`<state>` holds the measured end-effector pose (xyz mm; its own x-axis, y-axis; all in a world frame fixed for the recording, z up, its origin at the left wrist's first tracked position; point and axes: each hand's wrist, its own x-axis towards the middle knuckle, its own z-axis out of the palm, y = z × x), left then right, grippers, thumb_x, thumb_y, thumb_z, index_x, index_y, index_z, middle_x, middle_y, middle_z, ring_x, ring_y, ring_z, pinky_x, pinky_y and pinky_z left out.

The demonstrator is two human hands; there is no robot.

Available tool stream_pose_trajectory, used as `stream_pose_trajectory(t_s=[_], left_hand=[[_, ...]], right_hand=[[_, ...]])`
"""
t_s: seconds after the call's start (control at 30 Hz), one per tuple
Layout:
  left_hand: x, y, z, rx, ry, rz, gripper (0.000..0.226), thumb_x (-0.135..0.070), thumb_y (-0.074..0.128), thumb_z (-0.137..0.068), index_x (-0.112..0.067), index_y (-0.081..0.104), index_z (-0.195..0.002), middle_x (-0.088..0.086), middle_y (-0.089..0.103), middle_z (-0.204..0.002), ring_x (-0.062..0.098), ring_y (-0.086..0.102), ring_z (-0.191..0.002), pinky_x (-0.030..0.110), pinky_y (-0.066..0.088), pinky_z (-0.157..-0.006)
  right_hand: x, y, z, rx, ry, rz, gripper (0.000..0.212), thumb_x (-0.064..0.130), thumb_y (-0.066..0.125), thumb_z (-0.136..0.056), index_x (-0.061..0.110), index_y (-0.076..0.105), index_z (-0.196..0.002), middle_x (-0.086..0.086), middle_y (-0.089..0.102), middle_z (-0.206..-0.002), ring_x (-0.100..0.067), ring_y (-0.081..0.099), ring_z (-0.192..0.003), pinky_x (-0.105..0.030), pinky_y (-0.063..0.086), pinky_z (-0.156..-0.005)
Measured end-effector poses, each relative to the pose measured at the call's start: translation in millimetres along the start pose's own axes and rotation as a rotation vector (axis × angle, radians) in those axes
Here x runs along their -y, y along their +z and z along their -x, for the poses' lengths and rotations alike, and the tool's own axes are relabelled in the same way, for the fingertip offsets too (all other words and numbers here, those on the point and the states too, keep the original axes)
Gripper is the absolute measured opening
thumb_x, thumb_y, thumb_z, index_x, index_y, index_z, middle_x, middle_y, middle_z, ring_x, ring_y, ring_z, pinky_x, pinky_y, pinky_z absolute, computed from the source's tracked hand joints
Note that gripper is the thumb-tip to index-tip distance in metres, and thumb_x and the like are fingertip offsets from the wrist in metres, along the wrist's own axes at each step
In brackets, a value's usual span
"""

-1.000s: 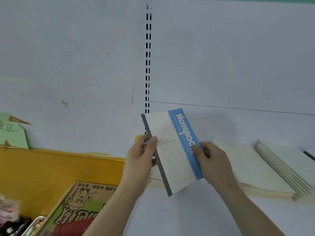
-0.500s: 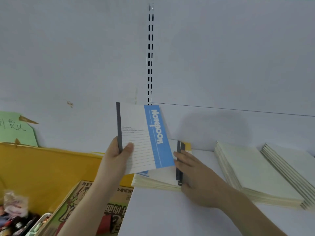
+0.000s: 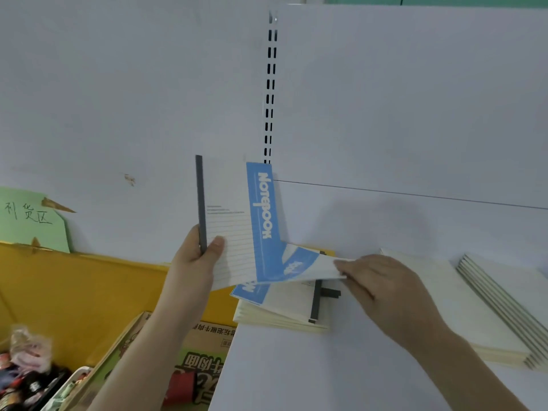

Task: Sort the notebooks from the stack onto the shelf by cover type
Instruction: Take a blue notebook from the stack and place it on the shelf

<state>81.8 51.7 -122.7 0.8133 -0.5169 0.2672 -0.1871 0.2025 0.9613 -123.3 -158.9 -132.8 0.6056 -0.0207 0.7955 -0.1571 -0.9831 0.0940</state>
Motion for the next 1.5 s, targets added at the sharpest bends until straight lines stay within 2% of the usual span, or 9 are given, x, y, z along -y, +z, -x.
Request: stream_pose_trajectory(t_s=[0.27, 0.47, 0.67, 0.77, 0.9, 1.03, 1.13, 1.23, 1.5], left_hand=[[-8.1, 12.7, 8.2, 0.001, 0.103, -0.038, 0.026, -0.024, 0.043, -0.107, -0.036, 0.056, -0.126, -0.021, 0.07, -0.109, -0.002, 0.064, -0.1, 0.017, 0.051, -0.075], [-12.8, 54.8, 32.7, 0.22, 0.106, 0.039, 0.029, -0.025, 0.043, -0.107, -0.036, 0.058, -0.129, -0.011, 0.07, -0.119, 0.008, 0.065, -0.113, 0.031, 0.052, -0.096], [-8.7, 63.7, 34.8, 0.234, 0.107, 0.073, 0.024, -0.019, 0.052, -0.104, -0.027, 0.056, -0.126, -0.004, 0.071, -0.093, 0.007, 0.064, -0.074, 0.019, 0.049, -0.06], [-11.5, 69.1, 35.9, 0.185, 0.121, 0.072, 0.024, -0.013, 0.06, -0.099, -0.023, 0.057, -0.121, -0.003, 0.074, -0.094, 0.01, 0.072, -0.081, 0.021, 0.054, -0.062], [-8.9, 71.7, 30.0, 0.03, 0.133, 0.03, 0.017, -0.018, 0.06, -0.1, -0.029, 0.06, -0.113, -0.004, 0.074, -0.099, 0.014, 0.072, -0.093, 0.04, 0.06, -0.078], [-7.4, 65.0, 23.6, -0.024, 0.094, 0.001, 0.007, -0.031, 0.054, -0.101, -0.03, 0.06, -0.104, -0.01, 0.074, -0.095, 0.008, 0.071, -0.09, 0.037, 0.06, -0.08], [-5.7, 63.4, 23.4, -0.041, 0.026, 0.036, 0.017, -0.038, 0.051, -0.101, -0.024, 0.061, -0.102, -0.007, 0.076, -0.092, 0.014, 0.073, -0.088, 0.04, 0.061, -0.079], [-4.3, 65.9, 26.7, 0.014, -0.009, 0.057, 0.024, -0.043, 0.052, -0.099, -0.021, 0.063, -0.104, -0.005, 0.077, -0.095, 0.015, 0.073, -0.091, 0.042, 0.061, -0.082], [0.5, 61.9, 37.3, 0.169, 0.02, -0.031, 0.032, -0.05, 0.05, -0.09, -0.027, 0.062, -0.109, -0.015, 0.075, -0.101, 0.004, 0.071, -0.096, 0.028, 0.06, -0.078]], right_hand=[[30.9, -21.7, -45.7, -0.164, 0.416, 0.034, 0.008, 0.023, 0.07, -0.088, 0.019, 0.071, -0.081, 0.007, 0.069, -0.064, -0.02, 0.066, -0.057, -0.033, 0.051, -0.05], [86.0, 7.3, -78.2, -0.203, 0.499, -0.076, 0.023, 0.037, 0.059, -0.089, 0.02, 0.069, -0.077, 0.003, 0.067, -0.062, -0.019, 0.064, -0.057, -0.031, 0.049, -0.051], [105.6, 20.8, -66.1, -0.034, 0.498, -0.445, 0.046, 0.042, 0.03, -0.102, 0.022, 0.062, -0.127, 0.012, 0.066, -0.117, -0.007, 0.052, -0.124, -0.037, 0.039, -0.108], [108.7, 17.3, -58.0, 0.035, 0.558, -0.795, 0.048, 0.044, 0.029, -0.101, 0.027, 0.049, -0.141, 0.023, 0.054, -0.133, 0.004, 0.043, -0.131, -0.037, 0.033, -0.115], [87.8, 13.1, -48.1, 0.005, 0.444, -0.532, 0.048, 0.039, 0.033, -0.102, 0.023, 0.042, -0.146, 0.016, 0.041, -0.148, -0.002, 0.03, -0.141, -0.037, 0.028, -0.118], [38.5, 5.3, -39.0, 0.08, 0.762, -0.301, 0.062, 0.056, 0.039, -0.097, 0.022, 0.034, -0.149, 0.004, 0.043, -0.15, -0.017, 0.039, -0.138, -0.04, 0.036, -0.113], [32.3, 7.7, -28.3, 0.213, 0.903, -0.603, 0.04, 0.057, 0.047, -0.093, 0.022, 0.061, -0.103, 0.008, 0.071, -0.098, -0.011, 0.067, -0.089, -0.024, 0.052, -0.074], [37.8, 13.6, -25.7, 0.018, 0.936, -0.757, 0.031, 0.044, 0.054, -0.095, 0.015, 0.059, -0.086, -0.001, 0.068, -0.078, -0.011, 0.063, -0.066, -0.013, 0.045, -0.056], [37.5, 15.8, -37.5, -0.092, 0.961, -0.716, 0.021, 0.05, 0.055, -0.093, 0.031, 0.065, -0.089, 0.013, 0.072, -0.075, 0.002, 0.064, -0.066, -0.007, 0.042, -0.051]])
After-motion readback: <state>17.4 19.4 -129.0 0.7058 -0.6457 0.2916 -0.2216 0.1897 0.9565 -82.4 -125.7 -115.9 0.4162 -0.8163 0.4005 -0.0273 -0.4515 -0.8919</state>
